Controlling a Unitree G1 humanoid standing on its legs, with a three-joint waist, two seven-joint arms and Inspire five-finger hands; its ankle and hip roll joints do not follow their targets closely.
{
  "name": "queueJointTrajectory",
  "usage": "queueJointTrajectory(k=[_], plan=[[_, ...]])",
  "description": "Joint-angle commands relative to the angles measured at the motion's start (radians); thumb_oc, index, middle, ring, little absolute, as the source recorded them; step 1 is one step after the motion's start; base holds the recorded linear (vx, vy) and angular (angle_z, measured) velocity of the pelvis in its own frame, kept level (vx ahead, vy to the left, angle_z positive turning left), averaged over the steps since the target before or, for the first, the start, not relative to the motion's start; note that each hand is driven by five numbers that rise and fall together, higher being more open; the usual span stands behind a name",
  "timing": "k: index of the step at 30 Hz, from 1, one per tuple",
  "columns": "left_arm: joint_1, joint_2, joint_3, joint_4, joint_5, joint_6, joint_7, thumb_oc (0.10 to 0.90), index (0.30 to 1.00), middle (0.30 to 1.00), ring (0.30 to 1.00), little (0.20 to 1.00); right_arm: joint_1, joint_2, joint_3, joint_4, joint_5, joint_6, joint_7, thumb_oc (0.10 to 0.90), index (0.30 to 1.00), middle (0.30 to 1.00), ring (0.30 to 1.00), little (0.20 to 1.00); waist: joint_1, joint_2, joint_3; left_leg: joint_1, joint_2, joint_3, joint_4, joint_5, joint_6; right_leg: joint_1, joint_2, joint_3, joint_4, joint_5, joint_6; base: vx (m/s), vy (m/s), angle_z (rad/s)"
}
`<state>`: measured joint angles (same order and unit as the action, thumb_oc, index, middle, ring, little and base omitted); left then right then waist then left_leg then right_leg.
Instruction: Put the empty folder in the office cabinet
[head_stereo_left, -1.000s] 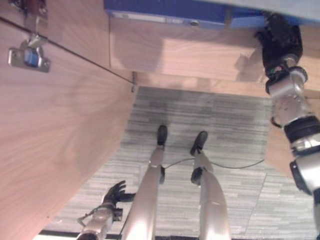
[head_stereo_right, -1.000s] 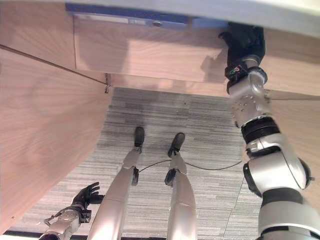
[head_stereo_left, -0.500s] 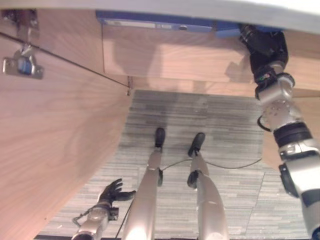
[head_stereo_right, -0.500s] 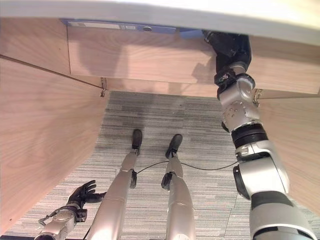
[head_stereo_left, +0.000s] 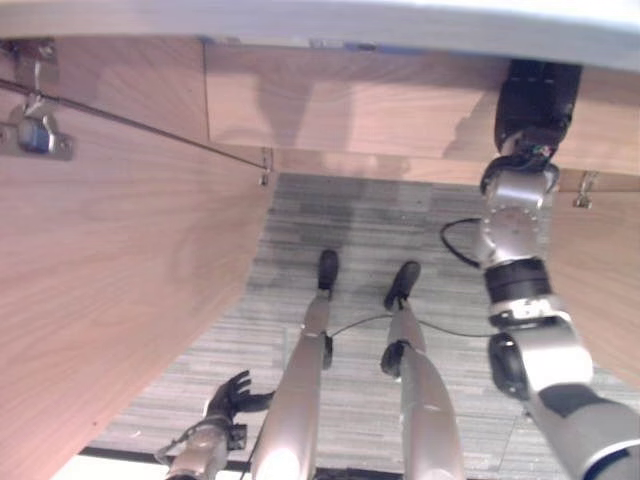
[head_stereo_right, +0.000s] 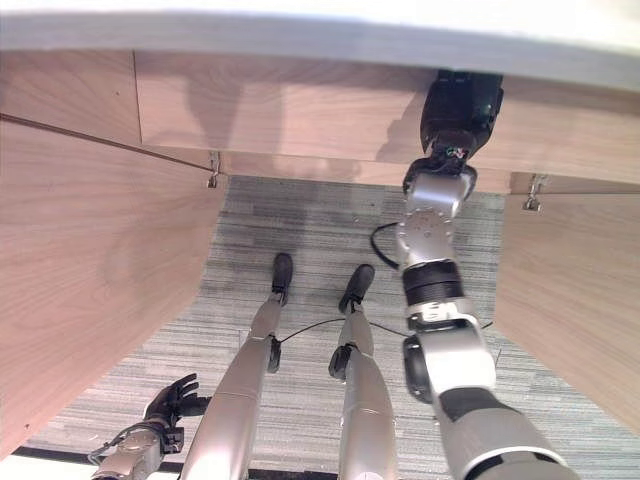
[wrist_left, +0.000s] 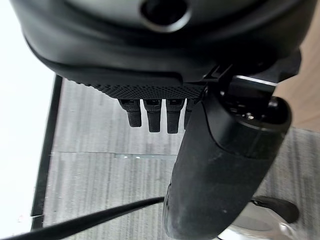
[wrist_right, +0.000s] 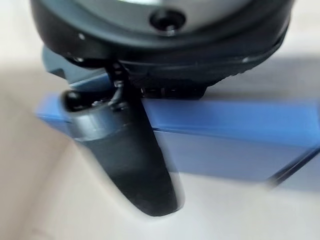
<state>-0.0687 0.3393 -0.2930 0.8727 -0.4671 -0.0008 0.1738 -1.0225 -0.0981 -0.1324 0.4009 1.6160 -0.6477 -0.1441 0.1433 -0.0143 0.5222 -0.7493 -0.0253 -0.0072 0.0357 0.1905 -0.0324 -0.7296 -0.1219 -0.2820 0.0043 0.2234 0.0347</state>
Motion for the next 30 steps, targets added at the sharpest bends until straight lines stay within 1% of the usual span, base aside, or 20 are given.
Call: queueJointTrajectory(k=[1, 2, 3, 4, 5, 6, 7, 8, 10, 12, 16, 20, 21, 24, 27, 28, 30], plan=[[0.051, -0.006, -0.059, -0.014, -0.050, 0.027, 0.084, 0.800, 0.900, 0.900, 0.900, 0.900, 0.107, 0.066, 0.016, -0.160, -0.070, -0.244, -0.084, 0.800, 0.900, 0.900, 0.900, 0.900, -0.010, 0.021, -0.003, 0.053, -0.079, -0.083, -0.006, -0.120, 0.039, -0.018, -0.034, -0.019, 0.073, -0.084, 0.096, 0.01, 0.046, 0.02], [0.042, -0.009, -0.071, -0.030, -0.062, 0.030, 0.091, 0.800, 0.900, 0.900, 0.900, 0.900, 0.127, 0.074, 0.035, -0.161, -0.107, -0.250, -0.135, 0.800, 0.900, 0.900, 0.900, 0.900, -0.018, 0.017, -0.003, 0.050, -0.079, -0.079, -0.004, -0.121, 0.040, -0.020, -0.034, -0.018, 0.074, -0.083, 0.095, -0.01, 0.046, -0.01], [0.038, -0.010, -0.080, -0.042, -0.075, 0.036, 0.097, 0.800, 0.900, 0.900, 0.900, 0.900, 0.142, 0.070, 0.064, -0.162, -0.173, -0.232, -0.222, 0.800, 0.900, 0.900, 0.900, 0.900, -0.024, 0.014, -0.003, 0.049, -0.079, -0.076, -0.002, -0.121, 0.040, -0.022, -0.036, -0.016, 0.075, -0.082, 0.095, -0.01, 0.038, 0.00], [0.031, -0.003, -0.090, -0.048, -0.094, 0.043, 0.098, 0.800, 0.900, 0.900, 0.900, 0.900, 0.156, 0.056, 0.120, -0.140, -0.237, -0.184, -0.312, 0.800, 0.900, 0.900, 0.900, 0.900, -0.030, 0.008, -0.003, 0.047, -0.077, -0.072, 0.000, -0.121, 0.041, -0.023, -0.036, -0.016, 0.077, -0.079, 0.094, -0.01, 0.048, 0.06], [0.026, 0.006, -0.101, -0.049, -0.135, 0.050, 0.102, 0.800, 0.900, 0.900, 0.900, 0.900, 0.127, -0.001, 0.225, -0.060, -0.325, -0.050, -0.446, 0.800, 0.900, 0.900, 0.900, 0.900, -0.035, -0.005, -0.003, 0.048, -0.074, -0.064, 0.001, -0.121, 0.042, -0.023, -0.037, -0.014, 0.075, -0.072, 0.091, -0.01, 0.036, 0.07], [0.026, 0.006, -0.101, -0.049, -0.135, 0.050, 0.102, 0.800, 0.900, 0.900, 0.900, 0.900, 0.127, -0.001, 0.225, -0.062, -0.330, -0.049, -0.452, 0.800, 0.900, 0.900, 0.900, 0.900, -0.035, -0.005, -0.003, 0.048, -0.074, -0.064, 0.001, -0.121, 0.042, -0.023, -0.037, -0.014, 0.075, -0.072, 0.091, -0.01, 0.026, 0.04], [0.009, 0.006, -0.100, -0.033, -0.132, 0.068, 0.091, 0.800, 0.900, 0.900, 0.900, 0.900, 0.094, -0.052, 0.245, -0.054, -0.410, 0.076, -0.454, 0.800, 0.900, 0.900, 0.900, 0.900, -0.040, -0.015, -0.003, 0.049, -0.072, -0.063, 0.004, -0.126, 0.045, -0.020, -0.040, -0.011, 0.075, -0.071, 0.090, 0.00, 0.000, 0.00], [0.002, 0.007, -0.093, -0.022, -0.129, 0.069, 0.088, 0.800, 0.900, 0.900, 0.900, 0.900, 0.097, -0.052, 0.258, -0.053, -0.393, 0.080, -0.433, 0.800, 0.900, 0.900, 0.900, 0.900, -0.041, -0.018, -0.003, 0.048, -0.072, -0.063, 0.007, -0.127, 0.046, -0.021, -0.039, -0.010, 0.076, -0.069, 0.090, 0.00, -0.002, -0.06], [-0.006, 0.015, -0.077, -0.006, -0.120, 0.064, 0.098, 0.800, 0.900, 0.900, 0.900, 0.900, 0.092, -0.051, 0.257, -0.053, -0.359, 0.043, -0.434, 0.800, 0.900, 0.900, 0.900, 0.900, -0.044, -0.025, -0.003, 0.044, -0.071, -0.065, 0.015, -0.130, 0.046, -0.023, -0.040, -0.007, 0.077, -0.066, 0.090, 0.00, -0.003, -0.06], [-0.003, 0.011, -0.067, -0.002, -0.111, 0.068, 0.104, 0.800, 0.900, 0.900, 0.900, 0.900, 0.120, -0.045, 0.249, -0.120, -0.397, 0.011, -0.459, 0.800, 0.900, 0.900, 0.900, 0.900, -0.051, -0.029, -0.003, 0.042, -0.070, -0.061, 0.014, -0.132, 0.047, -0.026, -0.039, -0.006, 0.078, -0.067, 0.090, -0.01, 0.008, -0.05], [-0.009, -0.006, -0.065, -0.001, -0.111, 0.077, 0.128, 0.800, 0.900, 0.900, 0.900, 0.900, 0.245, -0.010, 0.314, -0.322, -0.465, -0.023, -0.470, 0.800, 0.900, 0.900, 0.900, 0.900, -0.071, -0.041, -0.002, 0.030, -0.069, -0.057, 0.015, -0.131, 0.047, -0.040, -0.036, -0.009, 0.077, -0.062, 0.087, -0.01, 0.003, -0.05], [-0.011, -0.016, -0.073, -0.006, -0.103, 0.075, 0.134, 0.800, 0.900, 0.900, 0.900, 0.900, 0.284, 0.010, 0.331, -0.370, -0.468, -0.037, -0.454, 0.800, 0.900, 0.900, 0.900, 0.900, -0.078, -0.042, -0.002, 0.029, -0.069, -0.054, 0.016, -0.131, 0.047, -0.041, -0.037, -0.009, 0.076, -0.059, 0.088, -0.01, 0.007, -0.03], [-0.019, -0.020, -0.075, -0.013, -0.100, 0.074, 0.137, 0.800, 0.900, 0.900, 0.900, 0.900, 0.295, 0.042, 0.330, -0.372, -0.420, -0.060, -0.406, 0.800, 0.900, 0.900, 0.900, 0.900, -0.081, -0.037, -0.002, 0.030, -0.070, -0.056, 0.015, -0.131, 0.048, -0.043, -0.037, -0.007, 0.078, -0.059, 0.088, 0.00, 0.000, 0.00], [-0.024, -0.022, -0.074, -0.030, -0.105, 0.064, 0.148, 0.800, 0.900, 0.900, 0.900, 0.900, 0.291, 0.087, 0.318, -0.366, -0.336, -0.114, -0.335, 0.800, 0.900, 0.900, 0.900, 0.900, -0.080, -0.028, -0.002, 0.037, -0.072, -0.055, 0.016, -0.131, 0.047, -0.037, -0.037, -0.005, 0.080, -0.060, 0.088, 0.00, 0.000, 0.00], [-0.024, -0.021, -0.072, -0.029, -0.104, 0.062, 0.150, 0.800, 0.900, 0.900, 0.900, 0.900, 0.299, 0.103, 0.324, -0.373, -0.288, -0.131, -0.285, 0.800, 0.900, 0.900, 0.900, 0.900, -0.080, -0.024, -0.002, 0.044, -0.074, -0.054, 0.016, -0.131, 0.046, -0.030, -0.038, -0.004, 0.079, -0.060, 0.089, 0.00, 0.000, 0.00], [-0.028, -0.019, -0.071, -0.024, -0.103, 0.061, 0.151, 0.800, 0.900, 0.900, 0.900, 0.900, 0.309, 0.115, 0.335, -0.380, -0.260, -0.134, -0.257, 0.800, 0.900, 0.900, 0.900, 0.900, -0.079, -0.018, -0.002, 0.056, -0.075, -0.052, 0.014, -0.129, 0.045, -0.022, -0.040, 0.000, 0.079, -0.059, 0.091, 0.00, 0.000, 0.00], [-0.027, -0.019, -0.070, -0.023, -0.102, 0.061, 0.148, 0.800, 0.900, 0.900, 0.900, 0.900, 0.311, 0.116, 0.340, -0.382, -0.248, -0.134, -0.241, 0.800, 0.900, 0.900, 0.900, 0.900, -0.079, -0.016, -0.002, 0.062, -0.076, -0.050, 0.012, -0.129, 0.044, -0.018, -0.040, 0.001, 0.079, -0.058, 0.091, -0.01, 0.004, -0.02]])
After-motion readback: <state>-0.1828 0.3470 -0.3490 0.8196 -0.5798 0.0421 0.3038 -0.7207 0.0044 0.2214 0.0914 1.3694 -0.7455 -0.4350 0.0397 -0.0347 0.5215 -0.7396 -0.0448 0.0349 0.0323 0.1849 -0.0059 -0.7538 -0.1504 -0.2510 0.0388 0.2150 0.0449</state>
